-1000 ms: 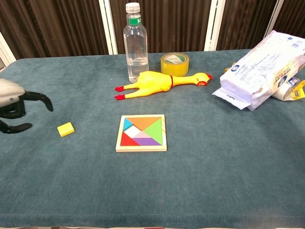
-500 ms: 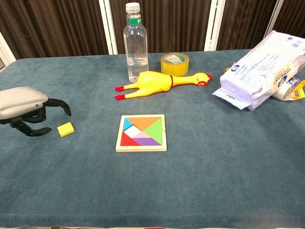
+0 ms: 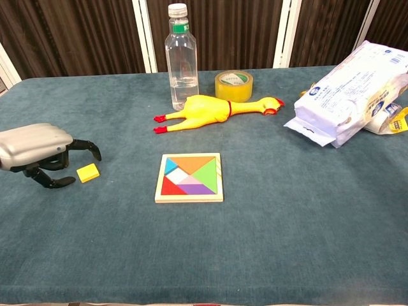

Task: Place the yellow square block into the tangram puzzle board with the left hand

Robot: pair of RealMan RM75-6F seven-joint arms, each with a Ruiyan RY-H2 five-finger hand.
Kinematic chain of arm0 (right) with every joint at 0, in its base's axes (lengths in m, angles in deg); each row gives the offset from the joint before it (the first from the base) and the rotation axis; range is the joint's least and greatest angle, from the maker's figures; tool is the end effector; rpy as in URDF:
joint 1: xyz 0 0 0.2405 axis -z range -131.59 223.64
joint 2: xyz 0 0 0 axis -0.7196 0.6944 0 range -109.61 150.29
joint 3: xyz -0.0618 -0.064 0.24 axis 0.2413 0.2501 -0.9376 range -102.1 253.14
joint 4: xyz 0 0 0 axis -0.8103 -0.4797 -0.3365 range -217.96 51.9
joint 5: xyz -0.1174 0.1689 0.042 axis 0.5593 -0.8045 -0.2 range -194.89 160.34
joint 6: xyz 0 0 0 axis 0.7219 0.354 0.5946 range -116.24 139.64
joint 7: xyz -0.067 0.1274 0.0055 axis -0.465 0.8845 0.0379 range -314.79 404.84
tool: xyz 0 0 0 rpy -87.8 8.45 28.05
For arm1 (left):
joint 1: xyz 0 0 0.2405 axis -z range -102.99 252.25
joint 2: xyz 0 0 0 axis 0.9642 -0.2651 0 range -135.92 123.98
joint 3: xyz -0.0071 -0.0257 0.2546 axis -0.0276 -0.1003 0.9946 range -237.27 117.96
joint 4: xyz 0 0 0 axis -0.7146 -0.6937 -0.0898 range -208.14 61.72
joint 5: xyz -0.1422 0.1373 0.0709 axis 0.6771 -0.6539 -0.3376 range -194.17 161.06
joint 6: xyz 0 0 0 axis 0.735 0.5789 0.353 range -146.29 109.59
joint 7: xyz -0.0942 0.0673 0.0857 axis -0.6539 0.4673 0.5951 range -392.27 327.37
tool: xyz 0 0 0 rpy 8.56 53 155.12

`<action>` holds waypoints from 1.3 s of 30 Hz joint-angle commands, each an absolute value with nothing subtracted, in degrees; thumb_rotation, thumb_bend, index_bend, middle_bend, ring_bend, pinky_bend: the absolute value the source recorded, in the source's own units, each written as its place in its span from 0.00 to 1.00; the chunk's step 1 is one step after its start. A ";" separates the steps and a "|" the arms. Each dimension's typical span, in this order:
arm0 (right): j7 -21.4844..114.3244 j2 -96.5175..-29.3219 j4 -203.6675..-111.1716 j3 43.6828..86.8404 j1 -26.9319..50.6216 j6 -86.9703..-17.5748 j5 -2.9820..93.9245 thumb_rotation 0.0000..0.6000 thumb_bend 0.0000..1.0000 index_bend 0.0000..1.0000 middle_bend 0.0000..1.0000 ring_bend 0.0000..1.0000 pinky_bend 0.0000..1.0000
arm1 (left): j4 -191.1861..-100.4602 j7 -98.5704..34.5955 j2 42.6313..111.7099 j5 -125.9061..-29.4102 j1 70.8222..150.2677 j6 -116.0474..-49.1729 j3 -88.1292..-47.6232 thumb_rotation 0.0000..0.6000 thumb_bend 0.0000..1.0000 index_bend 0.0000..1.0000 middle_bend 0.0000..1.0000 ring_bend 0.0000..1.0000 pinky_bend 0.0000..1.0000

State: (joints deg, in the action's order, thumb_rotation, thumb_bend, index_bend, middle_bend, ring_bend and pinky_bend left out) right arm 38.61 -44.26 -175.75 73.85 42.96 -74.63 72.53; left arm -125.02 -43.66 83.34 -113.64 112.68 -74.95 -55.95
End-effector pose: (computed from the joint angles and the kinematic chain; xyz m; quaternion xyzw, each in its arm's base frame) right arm -0.3059 -0.1666 0.1521 0.6259 -0.3520 0.3640 0.5931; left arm -0.2715 0.3444 0.0018 -0.8394 -0.2613 -0.2857 0.3814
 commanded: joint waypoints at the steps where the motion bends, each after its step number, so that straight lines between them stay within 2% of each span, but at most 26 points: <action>1: 38.59 -44.26 -175.74 73.84 42.94 -74.60 72.51 1.00 0.17 0.00 0.00 0.00 0.00 | -124.32 -43.69 83.84 -113.48 112.87 -74.78 -55.65 1.00 0.38 0.27 1.00 1.00 1.00; 22: 39.00 -44.18 -175.66 73.79 43.04 -74.79 72.42 1.00 0.17 0.00 0.00 0.00 0.00 | -121.78 -43.21 85.71 -111.99 113.63 -74.58 -54.75 1.00 0.37 0.30 1.00 1.00 1.00; 28: 39.01 -44.18 -175.67 73.80 43.07 -74.86 72.48 1.00 0.17 0.00 0.00 0.00 0.00 | -121.90 -43.07 85.69 -111.69 113.74 -74.60 -54.58 1.00 0.37 0.37 1.00 1.00 1.00; 34: 38.96 -44.21 -175.64 73.85 43.09 -74.88 72.53 1.00 0.17 0.00 0.00 0.00 0.00 | -121.79 -42.96 85.82 -111.58 113.75 -74.77 -54.33 1.00 0.37 0.39 1.00 1.00 1.00; 39: 38.96 -44.23 -175.64 73.81 43.09 -74.87 72.46 1.00 0.17 0.00 0.00 0.00 0.00 | -121.73 -42.81 85.91 -111.50 113.82 -74.73 -54.14 1.00 0.37 0.48 1.00 1.00 1.00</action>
State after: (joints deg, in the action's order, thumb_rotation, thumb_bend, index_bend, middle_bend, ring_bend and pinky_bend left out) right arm 38.97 -44.22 -175.64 73.81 43.09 -74.88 72.47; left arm -121.74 -42.81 85.90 -111.50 113.81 -74.72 -54.16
